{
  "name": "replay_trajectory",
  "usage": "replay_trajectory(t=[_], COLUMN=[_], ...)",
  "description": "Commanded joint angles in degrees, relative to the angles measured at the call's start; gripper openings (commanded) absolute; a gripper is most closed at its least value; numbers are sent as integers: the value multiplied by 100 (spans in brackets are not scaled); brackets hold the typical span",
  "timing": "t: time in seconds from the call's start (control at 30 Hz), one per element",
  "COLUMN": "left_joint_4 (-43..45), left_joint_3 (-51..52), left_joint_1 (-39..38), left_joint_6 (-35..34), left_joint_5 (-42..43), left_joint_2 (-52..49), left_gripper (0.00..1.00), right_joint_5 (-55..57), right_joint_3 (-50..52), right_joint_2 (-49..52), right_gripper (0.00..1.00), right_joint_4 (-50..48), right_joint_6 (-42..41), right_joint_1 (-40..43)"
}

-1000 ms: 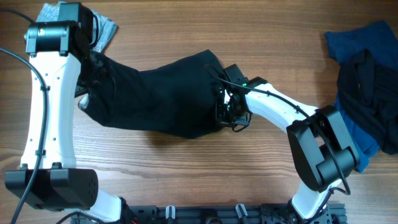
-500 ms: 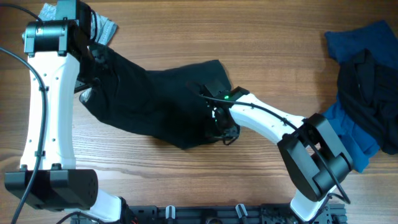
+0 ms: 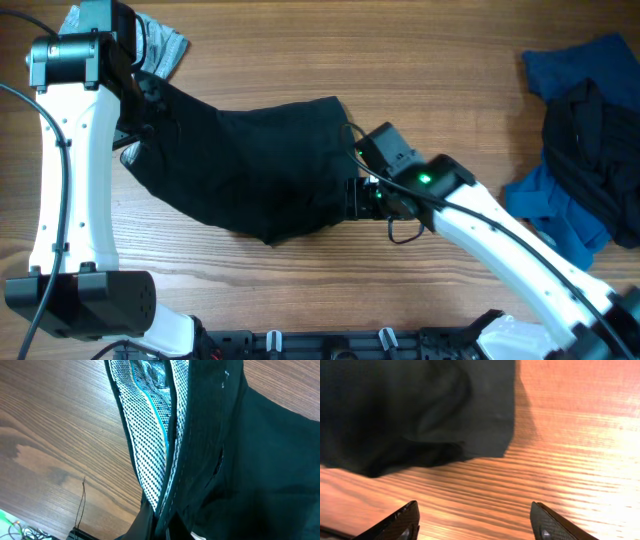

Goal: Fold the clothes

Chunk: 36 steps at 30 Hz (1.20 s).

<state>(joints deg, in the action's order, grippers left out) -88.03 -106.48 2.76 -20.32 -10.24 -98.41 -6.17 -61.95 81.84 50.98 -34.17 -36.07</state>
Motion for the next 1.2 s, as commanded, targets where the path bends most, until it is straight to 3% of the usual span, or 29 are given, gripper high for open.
replay_trajectory(t=[0.0,0.23,0.33,0.47,0.7,0.93,1.17], left_joint_4=[87,31,-55,-192,-310,-304,68], left_joint_3=[-166,-166,-166,-166,-166,-166,-166], left_joint_1=[35,-328,-667,-1154,-2127,-2629,-2977], left_joint_6=[61,66,61,-107,-525,-916,-1231], left_joint_5=[28,376,376,376,376,380,782], left_joint_2=[101,101,101,101,101,101,101], left_gripper=[5,4,4,4,4,4,9], right_joint_5=[-68,-328,-37,63,-562,-686,-658], right_joint_3=[-9,-7,-7,-7,-7,-7,-7], right_joint_2=[-214,13,166,509,826,857,1263], right_gripper=[76,81,91,92,93,94,94], right_joint_4=[-247,-658,-837,-946,-778,-350,-442], right_joint_6=[195,166,-94,-92,-297,514,684], right_joint_1=[4,4,33,295,1460,2640,2704])
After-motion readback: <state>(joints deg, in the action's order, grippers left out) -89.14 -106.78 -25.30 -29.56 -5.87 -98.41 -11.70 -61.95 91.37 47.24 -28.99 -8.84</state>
